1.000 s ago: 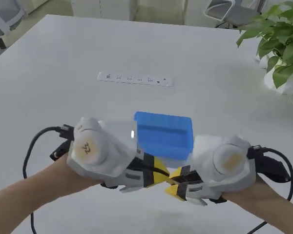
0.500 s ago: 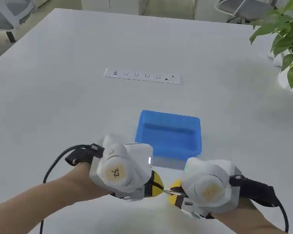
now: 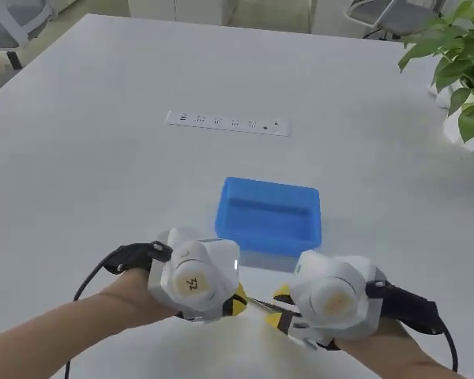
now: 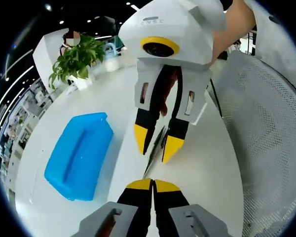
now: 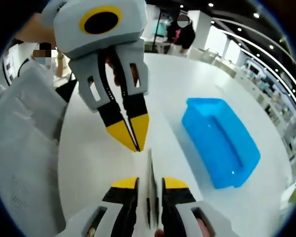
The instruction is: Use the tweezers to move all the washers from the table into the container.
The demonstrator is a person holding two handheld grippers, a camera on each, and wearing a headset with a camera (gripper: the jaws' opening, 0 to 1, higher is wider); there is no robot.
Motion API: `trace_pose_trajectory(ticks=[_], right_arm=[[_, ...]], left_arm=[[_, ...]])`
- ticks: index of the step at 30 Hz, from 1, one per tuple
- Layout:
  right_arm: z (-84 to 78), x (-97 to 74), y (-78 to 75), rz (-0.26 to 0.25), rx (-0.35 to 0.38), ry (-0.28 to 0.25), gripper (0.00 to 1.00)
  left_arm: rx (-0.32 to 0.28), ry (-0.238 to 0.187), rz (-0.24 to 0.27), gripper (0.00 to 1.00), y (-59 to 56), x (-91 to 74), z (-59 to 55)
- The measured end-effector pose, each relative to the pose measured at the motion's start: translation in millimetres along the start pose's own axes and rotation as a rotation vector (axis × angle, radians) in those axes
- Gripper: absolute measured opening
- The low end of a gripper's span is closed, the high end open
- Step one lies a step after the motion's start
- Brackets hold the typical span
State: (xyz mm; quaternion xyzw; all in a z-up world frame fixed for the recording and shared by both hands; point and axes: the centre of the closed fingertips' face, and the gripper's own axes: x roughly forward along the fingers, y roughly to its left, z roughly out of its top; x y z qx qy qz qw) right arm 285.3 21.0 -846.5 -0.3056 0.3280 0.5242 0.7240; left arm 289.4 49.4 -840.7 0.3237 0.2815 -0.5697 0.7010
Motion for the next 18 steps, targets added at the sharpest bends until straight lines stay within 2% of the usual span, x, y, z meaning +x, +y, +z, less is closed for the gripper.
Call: trace_pose_trajectory(ticks=[1, 2, 5, 6, 8, 9, 13, 17, 18], right_arm=[[0.2, -2.6, 0.2, -0.005, 0.004, -0.003, 0.14], [0.9, -6.0, -0.4, -0.019, 0.011, -0.010, 0.15], [-3.7, -12.0, -0.1, -0.033, 0.051, -0.012, 0.16], [-7.2, -12.4, -0.5, -0.039, 0.058, -0.004, 0.17], [-17.3, -10.4, -1.2, -0.047, 0.062, 0.019, 0.16], [-21.2, -9.2, -1.5, -0.048, 0.071, 0.027, 0.16], [-22.7, -8.0, -2.4, -0.049, 0.044, 0.041, 0.14], [-19.5, -6.9, -3.6, -0.042, 0.037, 0.037, 0.12], [-18.7, -6.7, -4.1, -0.039, 0.040, 0.033, 0.12]], left_arm=[[-0.021, 0.003, -0.004, 0.00, -0.3, -0.4, -1.5], [-0.066, -0.004, 0.009, 0.00, 0.6, -1.9, -2.5], [-0.159, -0.005, 0.082, 0.00, 10.8, -4.9, -4.7], [-0.171, -0.011, 0.098, 0.00, 13.8, -5.4, -3.4], [-0.162, -0.017, 0.080, 0.00, 13.2, -4.6, -0.3], [-0.157, -0.022, 0.069, 0.05, 11.5, -3.2, 1.8], [-0.130, -0.002, 0.033, 0.16, 8.2, 4.9, 2.3], [-0.114, 0.035, -0.004, 0.12, 7.1, 17.8, -2.7], [-0.113, 0.036, 0.000, 0.11, 7.8, 19.1, -3.4]])
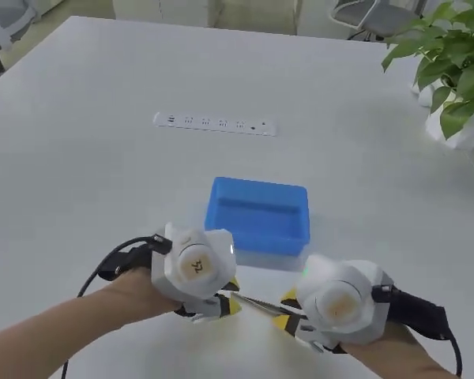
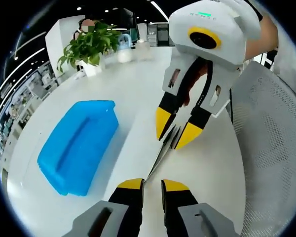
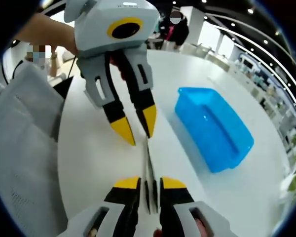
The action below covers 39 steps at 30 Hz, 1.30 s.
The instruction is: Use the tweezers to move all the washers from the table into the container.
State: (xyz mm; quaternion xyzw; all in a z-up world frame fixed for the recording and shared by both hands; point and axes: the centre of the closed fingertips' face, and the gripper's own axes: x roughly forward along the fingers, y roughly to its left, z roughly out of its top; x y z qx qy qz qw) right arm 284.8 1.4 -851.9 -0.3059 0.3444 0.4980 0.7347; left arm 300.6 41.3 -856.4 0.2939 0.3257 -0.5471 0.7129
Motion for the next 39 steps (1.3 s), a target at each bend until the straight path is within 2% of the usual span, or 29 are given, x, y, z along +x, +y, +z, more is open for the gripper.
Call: trace_pose_trajectory(ticks=[7, 11, 20, 29, 30, 33, 36, 38, 39], right_arm=[[-10.0, 6.4, 0.9, 0.030, 0.015, 0.025, 0.10], [-8.9, 5.4, 2.4, 0.035, 0.033, 0.011, 0.09], [-5.1, 7.6, 16.5, 0.063, 0.033, 0.004, 0.09], [-4.5, 6.1, 25.2, 0.065, 0.055, -0.006, 0.10], [-4.3, 5.5, 25.9, 0.061, 0.057, -0.005, 0.10], [-1.6, 0.4, 25.6, 0.048, 0.073, -0.016, 0.16], [4.1, -10.6, 24.0, 0.026, 0.121, -0.048, 0.21], [8.0, -19.0, 22.6, 0.006, 0.151, -0.073, 0.24], [12.4, -26.5, 21.1, -0.014, 0.174, -0.104, 0.25]], left_arm=[[0.001, 0.011, -0.032, 0.01, -0.7, 2.6, -3.5], [0.003, 0.019, -0.053, 0.00, -9.1, -0.3, -6.6], [-0.018, 0.035, -0.048, 0.00, -20.7, -8.2, -15.1], [-0.067, 0.023, -0.030, 0.00, -31.2, -11.1, -18.4], [-0.083, 0.016, -0.022, 0.01, -31.0, -11.0, -18.0], [-0.187, -0.021, 0.014, 0.08, -30.0, -12.3, -16.6], [-0.246, -0.026, 0.062, 0.15, -26.6, -17.5, -19.1], [-0.325, -0.077, 0.095, 0.19, -25.1, -25.4, -12.6], [-0.365, -0.104, 0.120, 0.21, -23.3, -31.5, -9.9]])
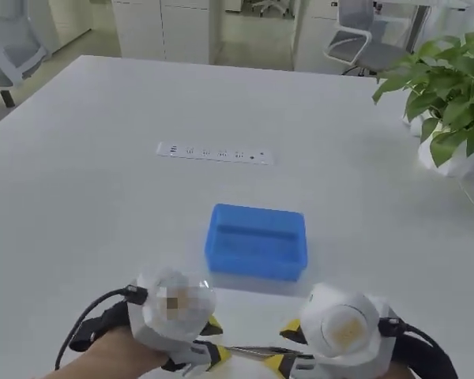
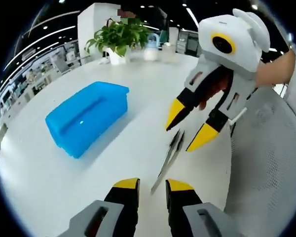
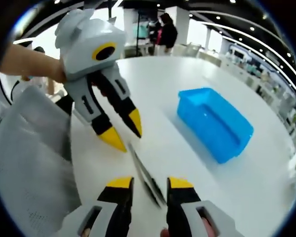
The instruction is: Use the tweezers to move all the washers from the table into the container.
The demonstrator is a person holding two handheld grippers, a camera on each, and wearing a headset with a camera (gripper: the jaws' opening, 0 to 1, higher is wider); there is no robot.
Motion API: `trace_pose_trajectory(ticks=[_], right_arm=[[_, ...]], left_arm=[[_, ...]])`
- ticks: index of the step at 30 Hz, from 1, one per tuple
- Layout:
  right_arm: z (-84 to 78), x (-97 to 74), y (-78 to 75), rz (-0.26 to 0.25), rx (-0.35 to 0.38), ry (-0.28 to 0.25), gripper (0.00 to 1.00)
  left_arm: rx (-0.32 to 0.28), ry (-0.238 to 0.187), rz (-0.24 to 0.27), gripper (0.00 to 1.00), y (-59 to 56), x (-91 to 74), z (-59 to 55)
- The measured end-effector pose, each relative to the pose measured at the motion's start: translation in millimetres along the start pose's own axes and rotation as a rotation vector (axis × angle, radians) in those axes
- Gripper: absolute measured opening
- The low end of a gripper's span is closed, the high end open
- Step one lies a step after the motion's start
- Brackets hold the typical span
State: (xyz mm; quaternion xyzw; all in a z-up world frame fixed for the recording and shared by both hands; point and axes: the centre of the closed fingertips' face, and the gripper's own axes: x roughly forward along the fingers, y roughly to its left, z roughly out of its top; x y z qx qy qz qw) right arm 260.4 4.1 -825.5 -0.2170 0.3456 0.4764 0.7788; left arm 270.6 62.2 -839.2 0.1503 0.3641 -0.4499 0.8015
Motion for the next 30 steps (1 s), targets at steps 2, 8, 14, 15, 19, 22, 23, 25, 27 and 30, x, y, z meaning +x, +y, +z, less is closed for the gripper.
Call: trace_pose_trajectory(ticks=[2, 8, 14, 15, 19, 22, 23, 25, 27, 30], right_arm=[[5.3, -11.8, -0.2, -0.021, 0.048, -0.035, 0.28], [12.6, -40.9, -8.2, -0.115, 0.145, -0.119, 0.40], [15.3, -72.1, -26.0, -0.214, 0.276, -0.205, 0.61], [14.9, -76.3, -28.5, -0.226, 0.284, -0.212, 0.63], [12.9, -97.0, -43.7, -0.301, 0.363, -0.274, 0.76], [10.8, -108.0, -50.4, -0.343, 0.405, -0.311, 0.86], [9.7, -112.0, -52.7, -0.362, 0.423, -0.326, 0.89], [7.1, -117.4, -54.9, -0.386, 0.442, -0.340, 0.94], [3.1, -119.8, -56.9, -0.407, 0.449, -0.343, 0.99], [-0.7, -120.0, -56.6, -0.414, 0.454, -0.337, 0.99]], left_arm=[[-0.049, -0.046, 0.040, 0.27, 3.3, -10.9, 6.0], [-0.204, -0.172, 0.173, 0.45, 17.2, -48.5, 17.4], [-0.369, -0.262, 0.322, 0.75, 29.9, -96.1, 14.6], [-0.386, -0.276, 0.357, 0.80, 33.0, -106.2, 13.8], [-0.399, -0.326, 0.455, 0.97, 40.0, -133.9, 13.5], [-0.407, -0.359, 0.548, 0.99, 47.4, -153.4, 8.8], [-0.403, -0.363, 0.566, 0.99, 48.4, -157.8, 7.3], [-0.404, -0.373, 0.616, 0.99, 52.0, -167.3, 2.4], [-0.417, -0.360, 0.634, 0.99, 53.0, -171.3, -4.3], [-0.412, -0.366, 0.653, 0.99, 54.2, -176.2, -7.4]])
